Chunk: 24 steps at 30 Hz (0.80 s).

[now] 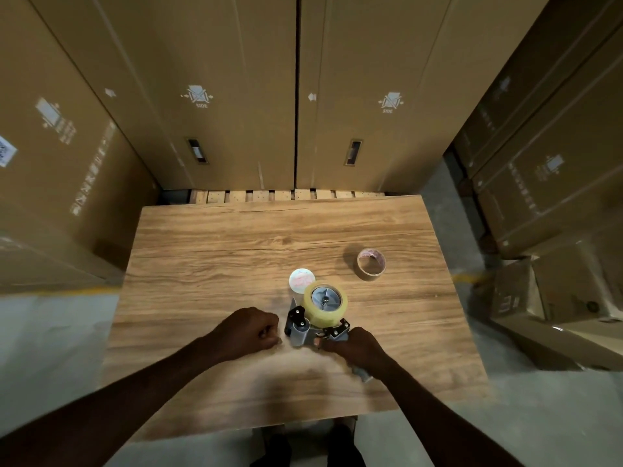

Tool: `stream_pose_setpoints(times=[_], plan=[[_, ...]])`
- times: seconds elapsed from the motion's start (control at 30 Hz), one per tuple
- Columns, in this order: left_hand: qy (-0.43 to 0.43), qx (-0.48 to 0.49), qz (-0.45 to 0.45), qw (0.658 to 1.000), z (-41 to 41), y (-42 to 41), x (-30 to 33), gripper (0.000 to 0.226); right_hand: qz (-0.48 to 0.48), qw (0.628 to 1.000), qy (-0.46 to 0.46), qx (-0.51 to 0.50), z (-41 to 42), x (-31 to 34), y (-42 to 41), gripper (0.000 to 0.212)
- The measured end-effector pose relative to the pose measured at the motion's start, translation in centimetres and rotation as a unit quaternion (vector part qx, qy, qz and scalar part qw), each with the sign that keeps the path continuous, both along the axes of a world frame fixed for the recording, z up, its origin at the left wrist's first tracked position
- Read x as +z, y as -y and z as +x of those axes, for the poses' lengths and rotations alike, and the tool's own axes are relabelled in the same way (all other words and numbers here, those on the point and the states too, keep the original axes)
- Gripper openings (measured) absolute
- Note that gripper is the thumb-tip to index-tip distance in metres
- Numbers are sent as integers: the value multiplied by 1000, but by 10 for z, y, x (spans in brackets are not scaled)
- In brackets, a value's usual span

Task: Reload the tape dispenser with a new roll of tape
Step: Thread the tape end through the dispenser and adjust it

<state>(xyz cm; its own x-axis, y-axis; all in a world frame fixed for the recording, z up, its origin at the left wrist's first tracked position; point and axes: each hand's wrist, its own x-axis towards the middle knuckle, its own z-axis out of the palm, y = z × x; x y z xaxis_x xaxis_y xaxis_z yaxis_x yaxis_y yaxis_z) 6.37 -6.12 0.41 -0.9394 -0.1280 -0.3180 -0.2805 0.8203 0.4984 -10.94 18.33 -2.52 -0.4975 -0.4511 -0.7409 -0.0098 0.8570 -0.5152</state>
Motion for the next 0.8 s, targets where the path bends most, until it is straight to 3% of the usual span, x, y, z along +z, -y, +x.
stream_pose_setpoints(times=[0.1, 0.23, 0.37, 0.57, 0.7, 0.8], plan=[[-40, -23, -53, 998, 12, -7, -6, 20, -23, 997, 68, -30, 3, 4, 2, 43], [-20, -33, -89, 995, 27, -8, -17, 35, -11, 976, 207, -67, 4, 11, 9, 49], [-17, -6, -73, 997, 34, -8, -23, 35, 39, 946, 313, -68, 10, 10, 16, 26], [-13, 146, 118, 982, 38, -17, -15, 14, 0, 946, 294, -140, 20, 14, 17, 22], [9, 137, 128, 982, 40, -14, -15, 16, -17, 941, 298, -160, 20, 16, 15, 18], [11, 191, 202, 961, 39, -9, -12, 16, -22, 941, 286, -179, 19, 17, 14, 16]])
